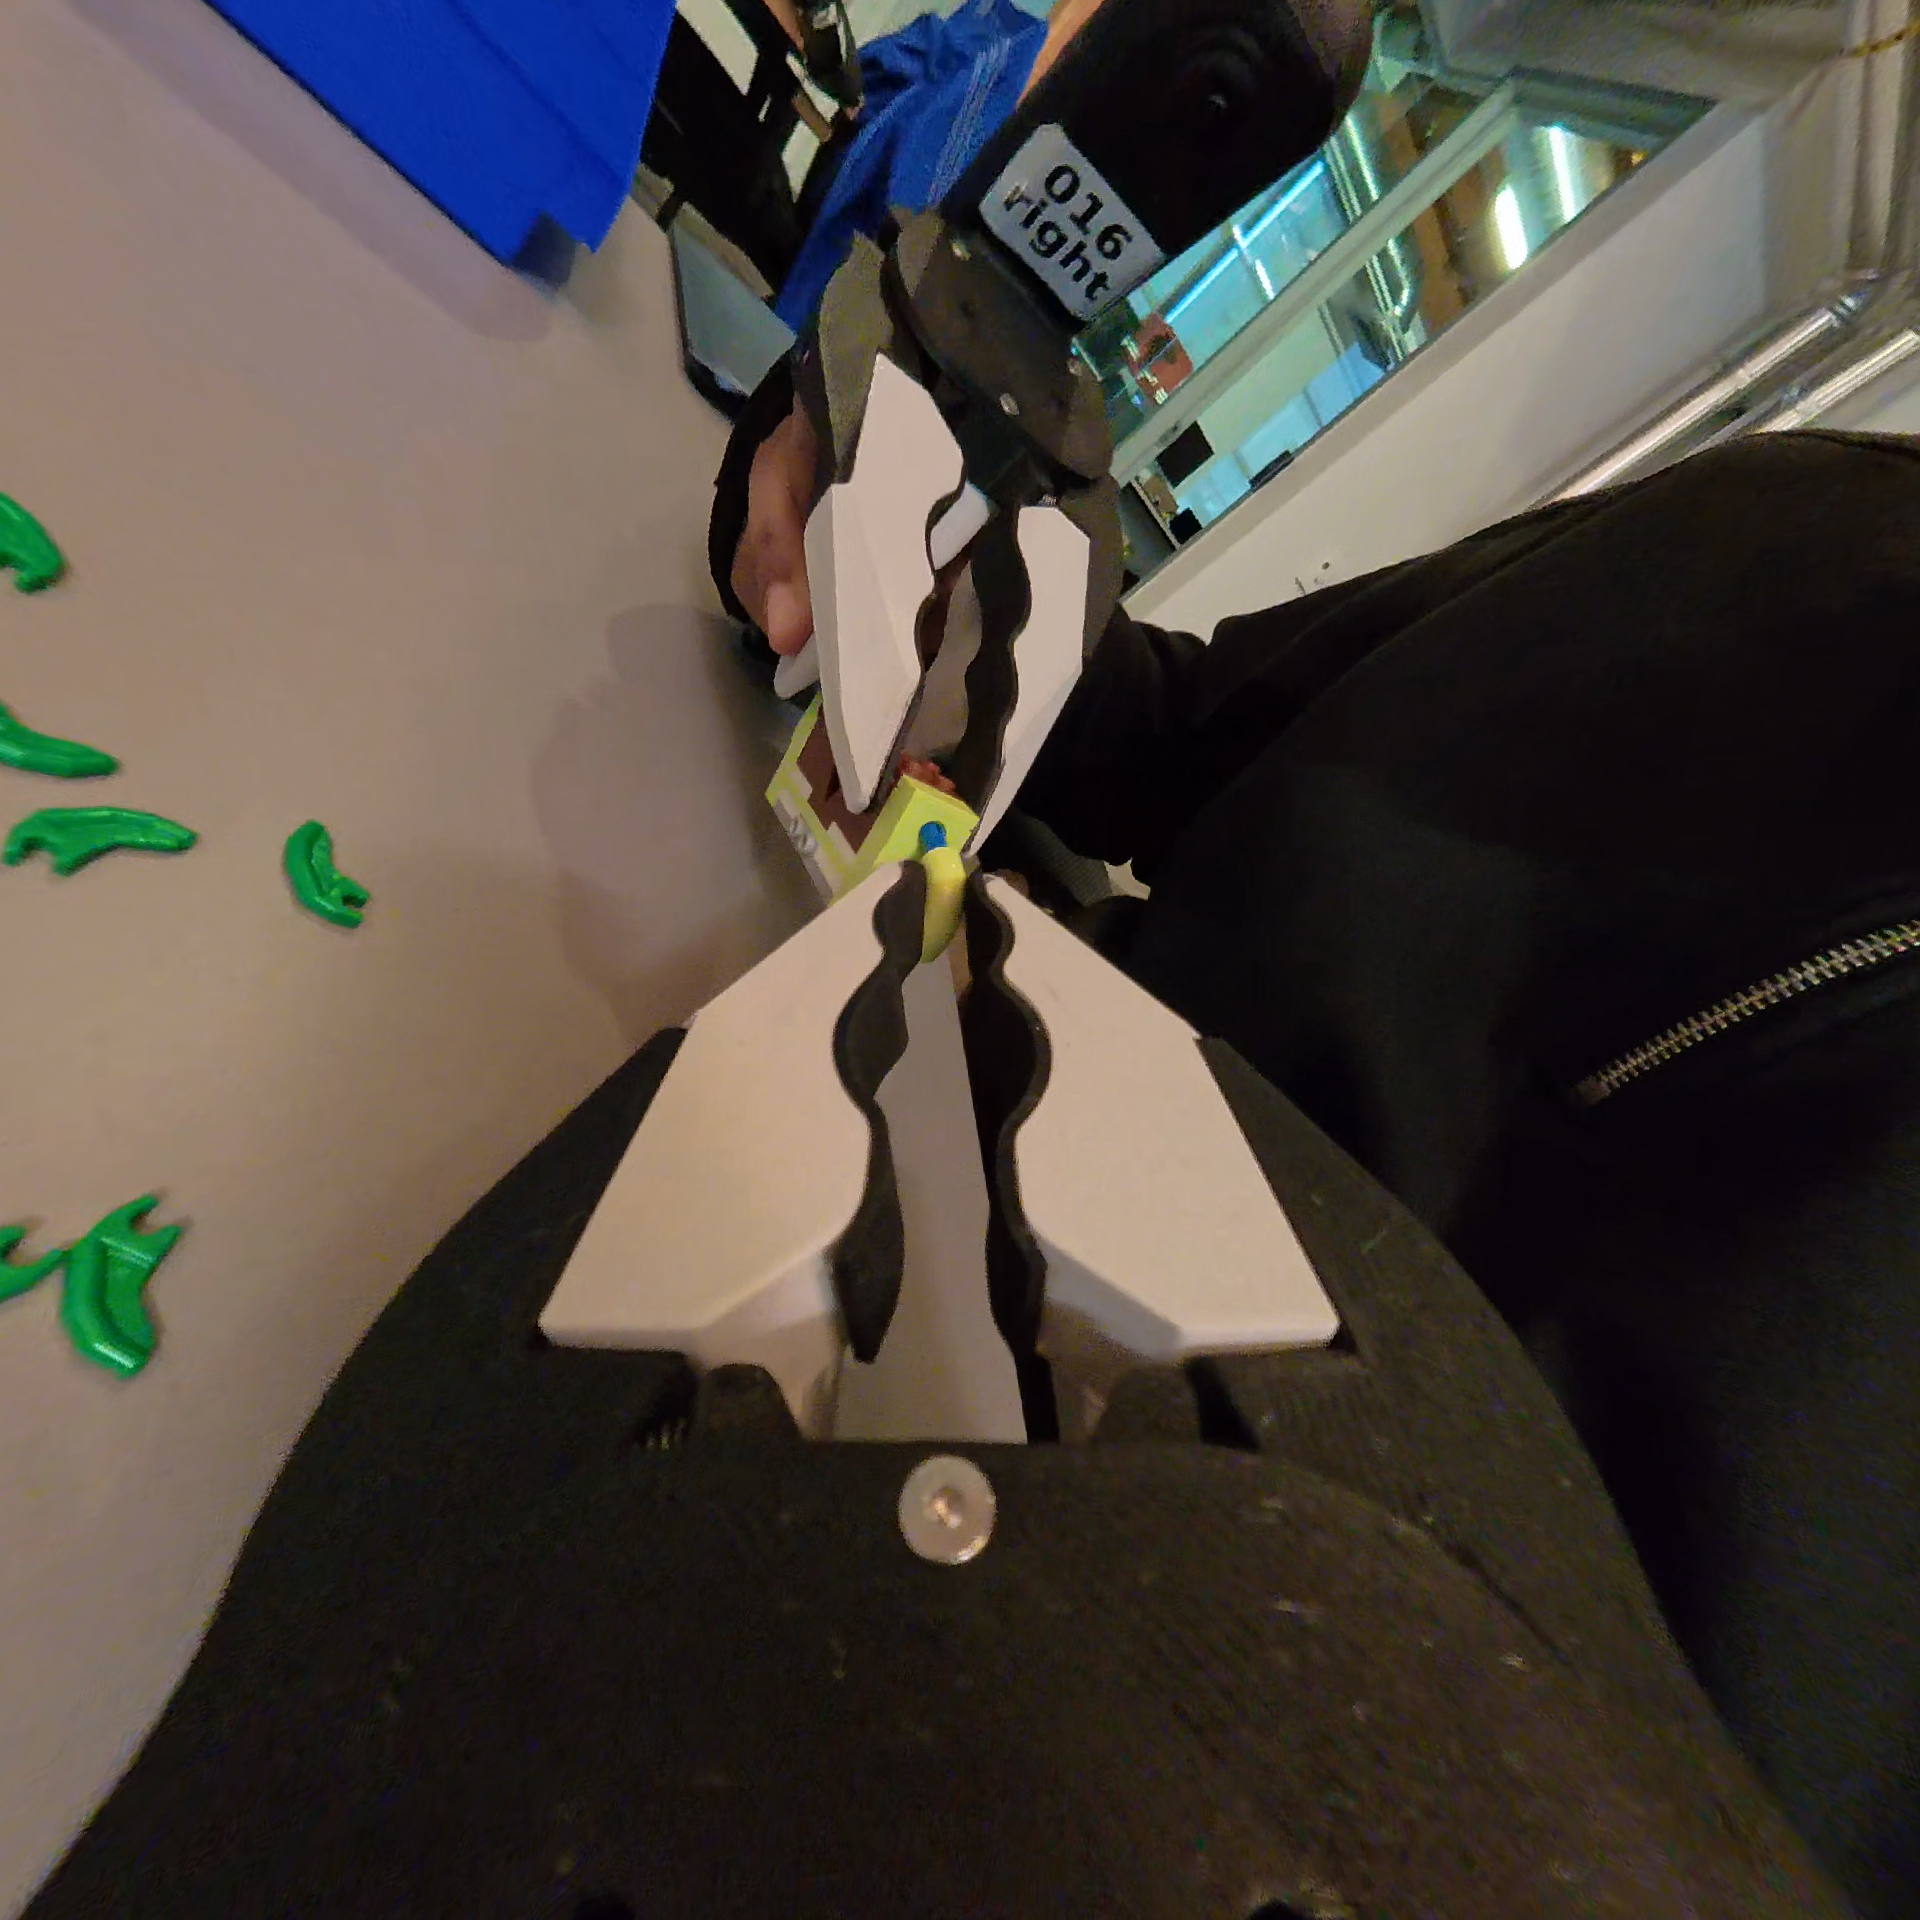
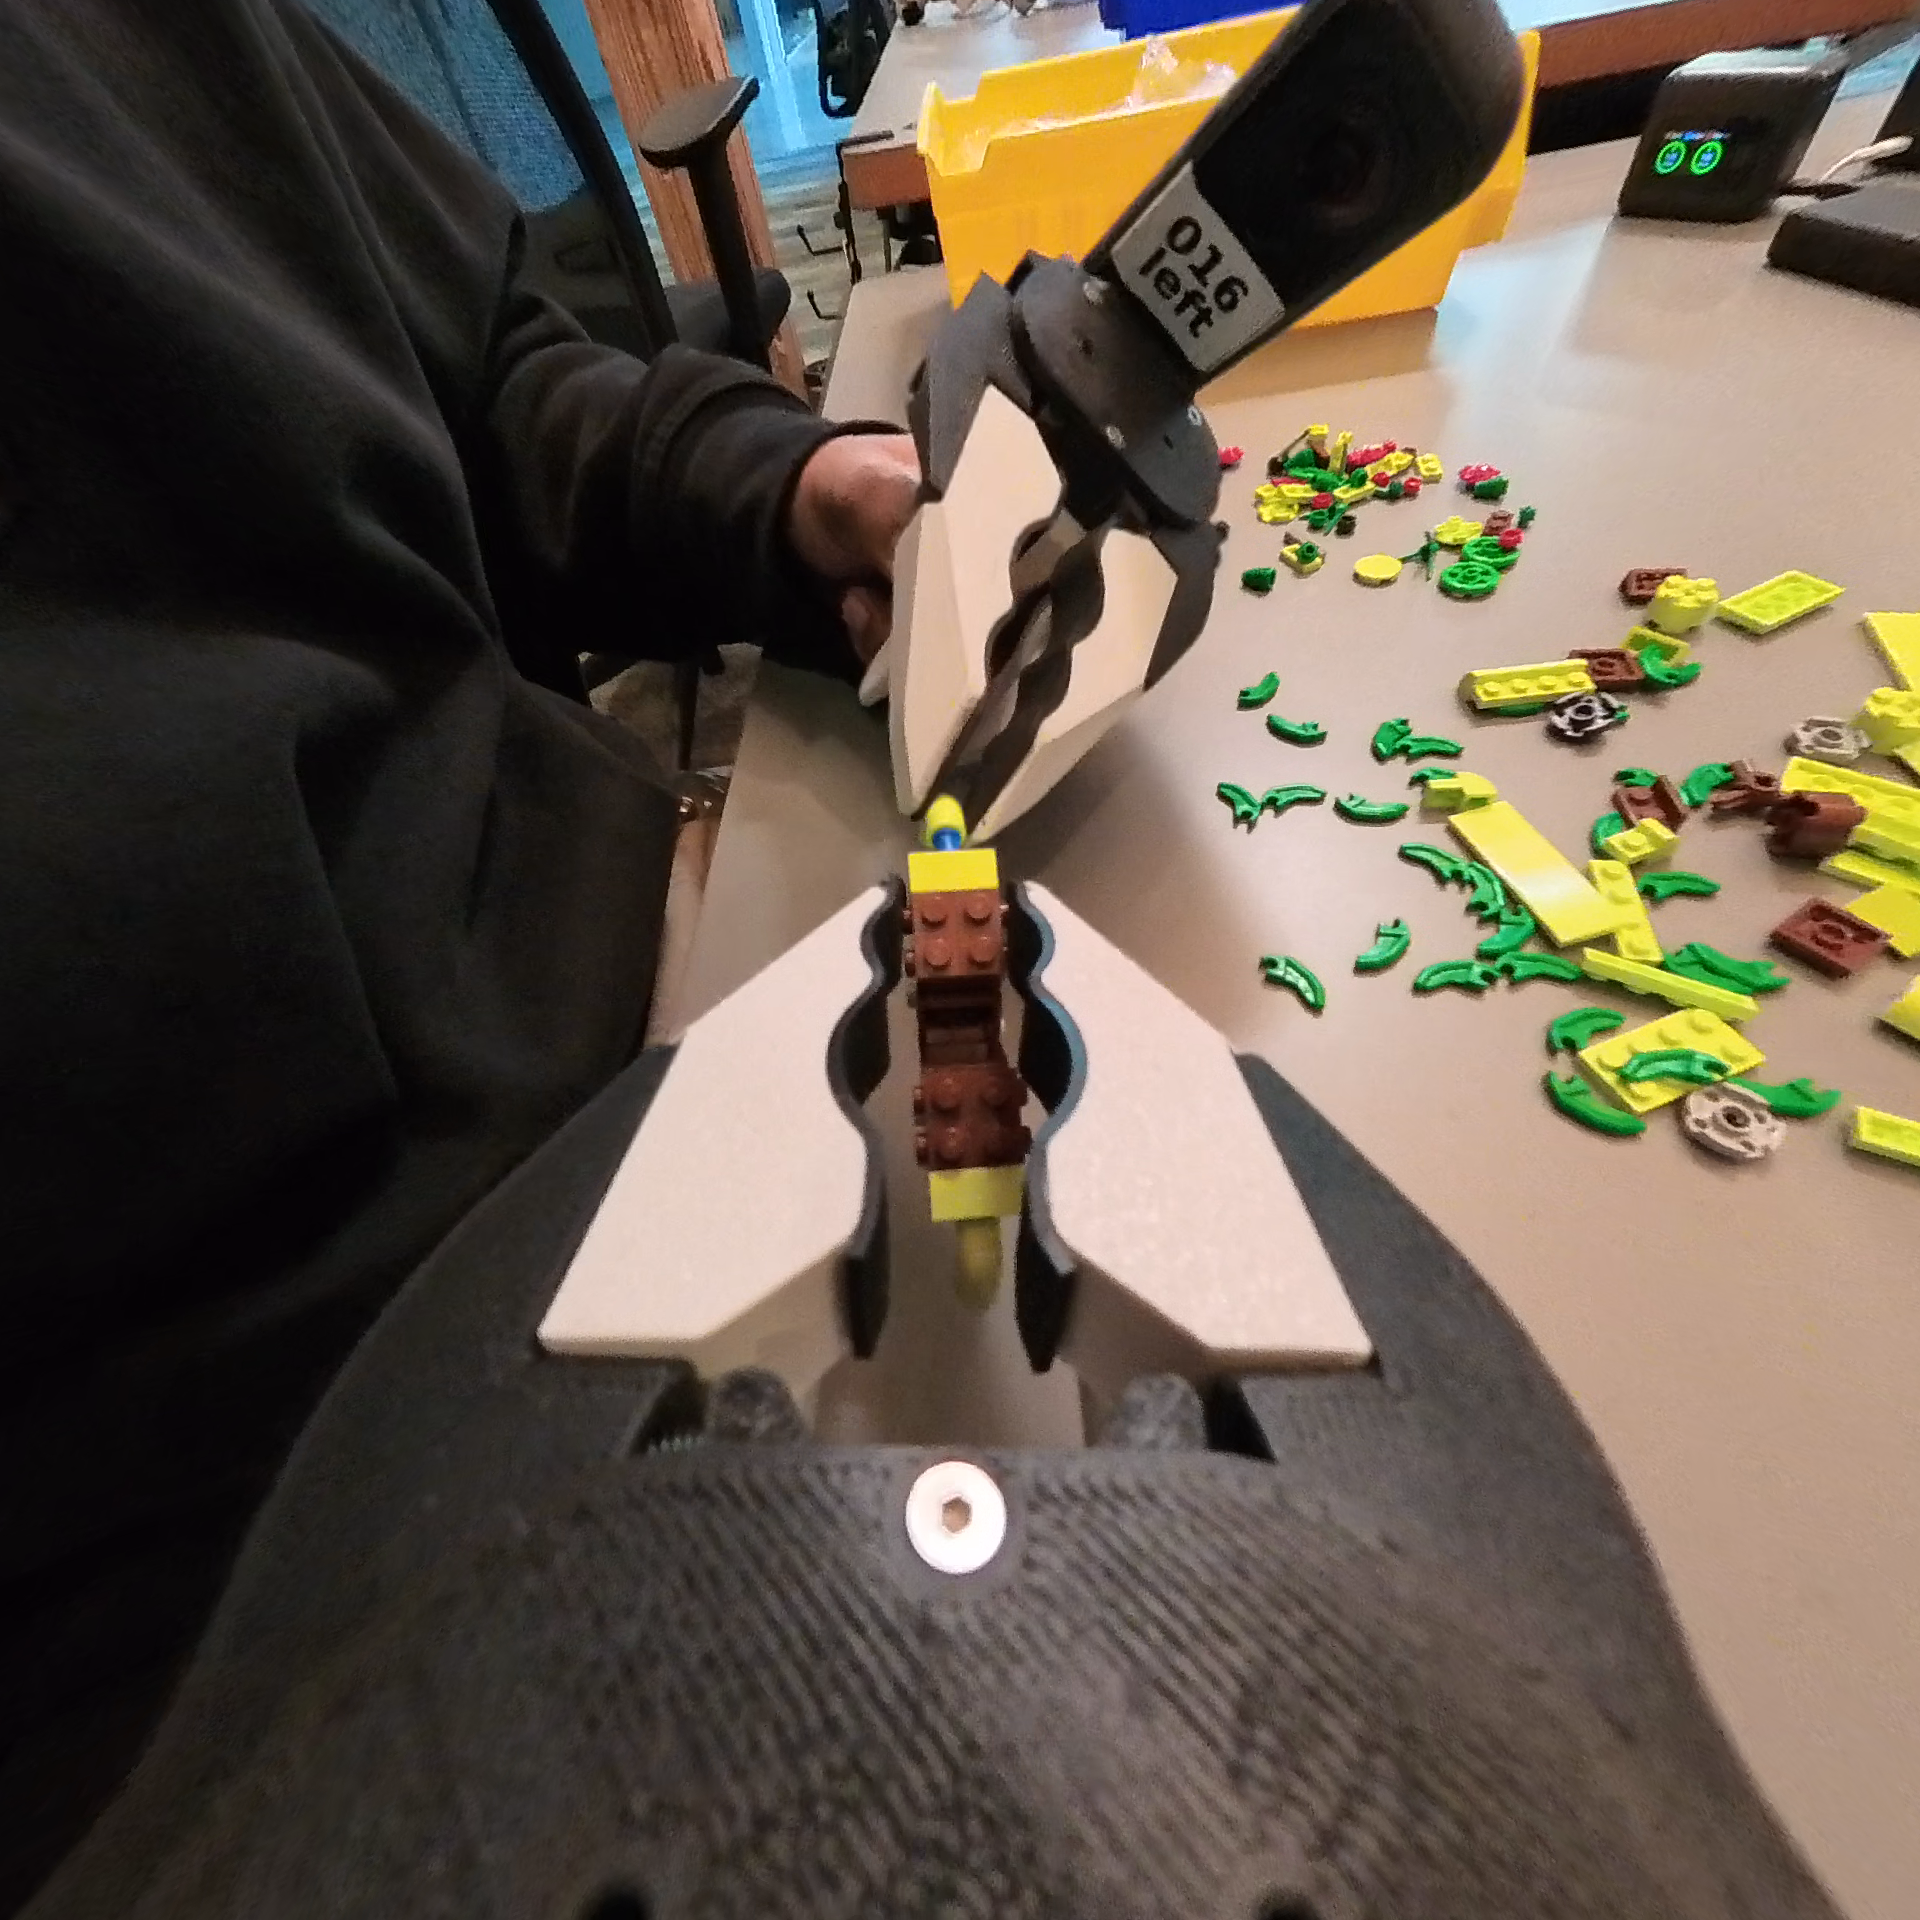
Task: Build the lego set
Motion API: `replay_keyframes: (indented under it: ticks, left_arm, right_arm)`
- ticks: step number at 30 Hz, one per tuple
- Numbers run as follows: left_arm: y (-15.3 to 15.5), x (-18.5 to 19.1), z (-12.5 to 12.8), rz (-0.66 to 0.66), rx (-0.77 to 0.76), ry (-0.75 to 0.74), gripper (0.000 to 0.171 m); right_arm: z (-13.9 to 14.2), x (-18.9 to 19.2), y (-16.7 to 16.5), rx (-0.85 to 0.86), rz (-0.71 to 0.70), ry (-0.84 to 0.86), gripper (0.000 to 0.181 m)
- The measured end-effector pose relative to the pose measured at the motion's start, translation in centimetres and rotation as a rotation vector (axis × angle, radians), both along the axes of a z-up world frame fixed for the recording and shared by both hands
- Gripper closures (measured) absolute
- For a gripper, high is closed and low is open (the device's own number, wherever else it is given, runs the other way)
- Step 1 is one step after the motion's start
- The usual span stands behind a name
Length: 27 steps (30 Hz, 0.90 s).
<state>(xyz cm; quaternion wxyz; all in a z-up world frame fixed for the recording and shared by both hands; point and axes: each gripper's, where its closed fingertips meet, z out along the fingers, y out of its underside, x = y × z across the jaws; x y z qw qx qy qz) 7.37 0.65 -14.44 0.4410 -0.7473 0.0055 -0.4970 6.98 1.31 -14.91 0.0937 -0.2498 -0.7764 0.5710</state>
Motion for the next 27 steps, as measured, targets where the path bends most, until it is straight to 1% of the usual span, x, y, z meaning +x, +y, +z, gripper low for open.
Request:
replay_keyframes:
  ticks: [6,10,11,17,19,20,22,23,27]
  left_arm:
    - [-0.3,0.3,-0.9,-0.037,-0.067,-0.019,0.166]
    - [-0.6,0.4,-0.6,-0.076,-0.093,-0.133,0.166]
    - [-0.6,0.2,-0.7,-0.069,-0.096,-0.138,0.166]
    - [0.0,-0.4,-1.1,0.017,-0.065,-0.005,0.167]
    - [0.2,0.2,-1.9,0.02,-0.075,0.078,0.168]
    - [0.2,0.1,-1.9,0.031,-0.064,0.101,0.168]
    - [0.4,-0.4,-0.9,0.057,-0.025,0.041,0.169]
    - [0.4,-0.5,-0.9,0.05,-0.035,0.018,0.168]
    - [0.3,-0.3,-2.1,0.027,-0.09,0.06,0.167]
  right_arm:
    - [-1.0,0.3,-0.3,0.077,0.015,0.023,0.164]
    - [-0.8,0.5,-0.7,0.089,0.024,0.063,0.164]
    - [-0.9,0.4,-0.7,0.096,0.014,0.069,0.164]
    - [-0.7,-0.6,0.0,0.078,-0.059,0.06,0.164]
    - [-0.6,-0.5,-0.2,0.061,-0.046,0.047,0.164]
    - [-0.7,-0.5,-0.1,0.072,-0.048,0.047,0.164]
    - [-0.3,-0.7,0.2,0.065,-0.061,0.06,0.164]
    - [-0.3,-0.7,0.2,0.064,-0.057,0.057,0.164]
    - [-1.7,-0.7,0.2,0.166,-0.044,0.066,0.164]
